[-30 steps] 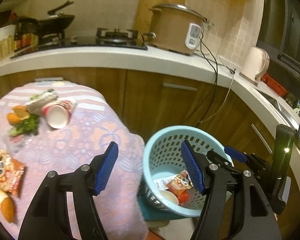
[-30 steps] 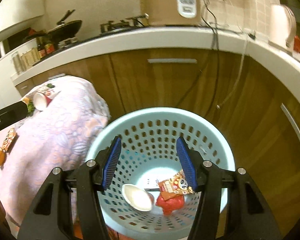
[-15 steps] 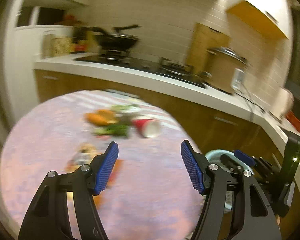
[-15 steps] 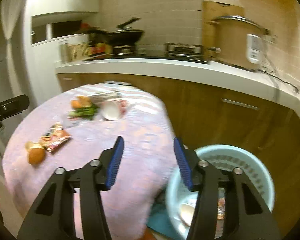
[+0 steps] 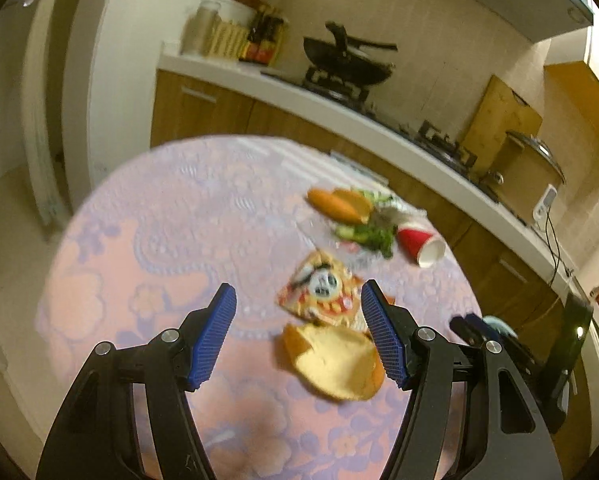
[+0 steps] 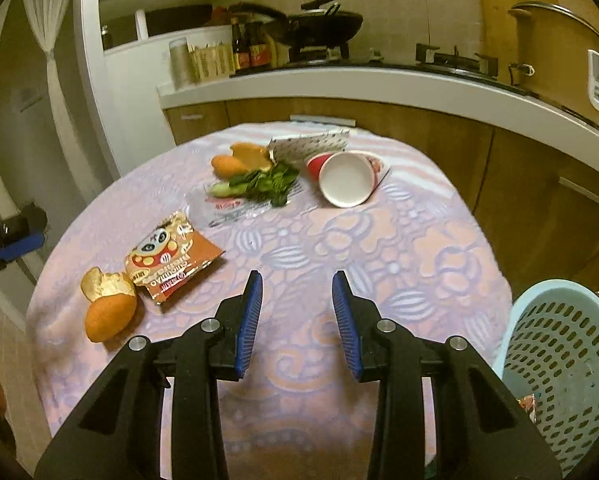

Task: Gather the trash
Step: 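Grasp the bread crust with the left tool while the right tool grasps the panda snack wrapper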

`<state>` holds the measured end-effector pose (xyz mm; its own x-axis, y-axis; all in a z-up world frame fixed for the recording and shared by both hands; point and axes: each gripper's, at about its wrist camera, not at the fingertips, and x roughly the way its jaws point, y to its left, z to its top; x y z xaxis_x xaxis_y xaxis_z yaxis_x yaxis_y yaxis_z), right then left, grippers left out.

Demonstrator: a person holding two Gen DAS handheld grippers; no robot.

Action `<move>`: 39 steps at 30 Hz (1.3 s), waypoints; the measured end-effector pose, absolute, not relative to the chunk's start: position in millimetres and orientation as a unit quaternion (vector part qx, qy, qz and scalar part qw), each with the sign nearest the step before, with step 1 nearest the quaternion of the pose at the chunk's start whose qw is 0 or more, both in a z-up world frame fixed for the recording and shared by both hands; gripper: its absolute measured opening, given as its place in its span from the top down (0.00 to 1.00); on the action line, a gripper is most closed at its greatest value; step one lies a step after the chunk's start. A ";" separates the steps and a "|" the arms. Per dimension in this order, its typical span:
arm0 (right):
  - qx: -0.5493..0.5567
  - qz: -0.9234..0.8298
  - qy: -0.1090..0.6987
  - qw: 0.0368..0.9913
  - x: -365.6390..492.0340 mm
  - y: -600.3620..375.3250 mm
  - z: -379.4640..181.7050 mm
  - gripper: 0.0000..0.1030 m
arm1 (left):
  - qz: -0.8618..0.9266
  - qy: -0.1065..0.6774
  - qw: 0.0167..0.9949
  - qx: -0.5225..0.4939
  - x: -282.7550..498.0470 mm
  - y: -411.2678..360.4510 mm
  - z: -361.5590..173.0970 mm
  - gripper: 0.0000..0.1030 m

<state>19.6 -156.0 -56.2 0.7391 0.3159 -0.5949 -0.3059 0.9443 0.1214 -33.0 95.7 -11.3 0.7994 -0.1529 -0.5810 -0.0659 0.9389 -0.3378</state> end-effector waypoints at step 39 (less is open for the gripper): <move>-0.014 0.267 0.394 0.879 53.7 -87.3 -51.2 0.42 | -0.003 0.359 0.923 -0.137 -17.8 76.9 -51.8 0.83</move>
<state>53.7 -87.3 -51.2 0.5473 0.4582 -0.7004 -0.4800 0.8573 0.1858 -17.8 76.9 -51.8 0.7419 -0.1038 -0.6625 -0.0924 0.9627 -0.2543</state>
